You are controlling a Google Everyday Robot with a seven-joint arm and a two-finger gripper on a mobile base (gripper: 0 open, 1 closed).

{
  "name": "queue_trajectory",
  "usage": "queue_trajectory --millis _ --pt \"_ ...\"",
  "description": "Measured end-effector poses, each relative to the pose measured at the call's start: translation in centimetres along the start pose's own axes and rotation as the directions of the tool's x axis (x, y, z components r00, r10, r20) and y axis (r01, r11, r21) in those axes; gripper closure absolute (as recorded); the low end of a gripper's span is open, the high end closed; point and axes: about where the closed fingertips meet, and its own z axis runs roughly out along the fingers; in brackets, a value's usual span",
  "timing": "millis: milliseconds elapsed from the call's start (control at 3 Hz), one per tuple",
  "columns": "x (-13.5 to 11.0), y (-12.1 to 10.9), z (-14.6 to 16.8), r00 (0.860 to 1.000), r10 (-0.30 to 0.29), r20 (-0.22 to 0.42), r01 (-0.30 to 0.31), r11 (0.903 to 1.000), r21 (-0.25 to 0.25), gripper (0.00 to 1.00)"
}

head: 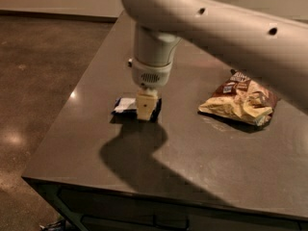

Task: Move rxbar blueberry near brown chip bag

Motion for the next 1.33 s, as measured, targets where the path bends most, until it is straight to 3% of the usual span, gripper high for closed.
queue_trajectory --millis 667,1000,1333 --pt "7.4 -3.9 -2.7 0.989 0.140 -0.039 -0.138 0.9896 0.039 1.00" --pt "11.3 -4.7 -3.2 0.985 0.151 -0.085 -0.149 0.9883 0.033 0.76" --pt "13.2 -5.0 -3.5 0.983 0.152 -0.104 -0.149 0.9883 0.030 0.53"
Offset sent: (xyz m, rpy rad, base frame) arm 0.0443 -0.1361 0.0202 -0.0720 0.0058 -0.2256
